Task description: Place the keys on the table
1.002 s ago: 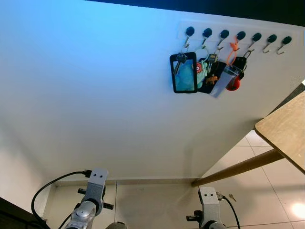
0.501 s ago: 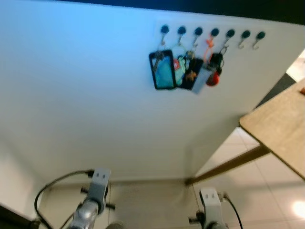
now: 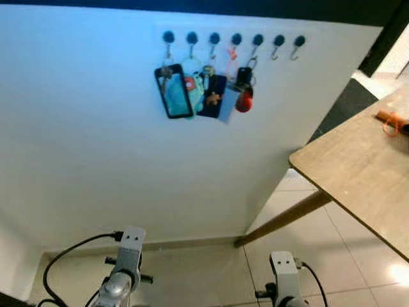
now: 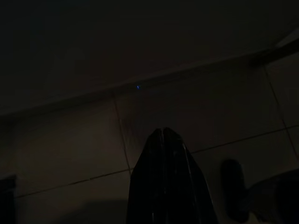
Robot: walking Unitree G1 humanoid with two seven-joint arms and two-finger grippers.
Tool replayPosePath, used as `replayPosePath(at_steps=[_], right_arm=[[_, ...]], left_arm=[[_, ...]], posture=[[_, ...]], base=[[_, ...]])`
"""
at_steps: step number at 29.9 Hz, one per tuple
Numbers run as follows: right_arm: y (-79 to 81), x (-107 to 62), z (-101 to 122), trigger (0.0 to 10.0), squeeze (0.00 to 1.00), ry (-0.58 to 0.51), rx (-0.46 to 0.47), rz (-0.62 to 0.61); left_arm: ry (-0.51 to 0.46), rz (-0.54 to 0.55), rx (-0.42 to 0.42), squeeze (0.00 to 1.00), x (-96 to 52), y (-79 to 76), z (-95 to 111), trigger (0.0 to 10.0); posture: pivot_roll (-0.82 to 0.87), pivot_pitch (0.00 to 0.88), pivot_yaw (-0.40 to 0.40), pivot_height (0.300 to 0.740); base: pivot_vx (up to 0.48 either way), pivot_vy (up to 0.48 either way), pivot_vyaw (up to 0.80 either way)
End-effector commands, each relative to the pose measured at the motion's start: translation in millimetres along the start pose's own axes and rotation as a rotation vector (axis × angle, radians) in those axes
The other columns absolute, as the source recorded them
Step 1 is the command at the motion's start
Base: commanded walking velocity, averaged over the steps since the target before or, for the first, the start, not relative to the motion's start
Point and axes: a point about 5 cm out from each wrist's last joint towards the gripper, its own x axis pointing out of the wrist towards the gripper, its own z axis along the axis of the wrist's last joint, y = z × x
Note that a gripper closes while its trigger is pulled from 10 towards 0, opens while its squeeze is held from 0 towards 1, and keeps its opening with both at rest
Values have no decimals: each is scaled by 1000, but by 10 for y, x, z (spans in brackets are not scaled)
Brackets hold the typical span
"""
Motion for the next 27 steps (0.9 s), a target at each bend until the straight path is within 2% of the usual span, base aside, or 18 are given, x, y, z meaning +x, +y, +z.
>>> replayPosePath(at_steps=[1,7,18,21,27], right_arm=[[1,7,19,10000,0,0,1,-1],[16,20,79,10000,0,-28,-10,5],[19,31,129,10000,0,-43,-28,9],[5,25,125,10000,0,-56,20,-4],[7,22,133,10000,0,-67,13,7]], left_arm=[[16,10,-12,0,-4,10,-24,10000],[13,12,1,0,18,-14,19,10000],[-22,-6,10,0,34,-42,85,10000],[-27,-3,2,0,33,-28,89,10000],[-53,1,7,0,31,-13,116,10000]], posture=[[84,40,-114,740],[80,39,-110,740],[77,31,-106,740],[76,32,-106,740],[74,33,-104,740]], base=[[0,0,0],[0,0,185],[0,0,798],[0,0,0],[0,0,0]])
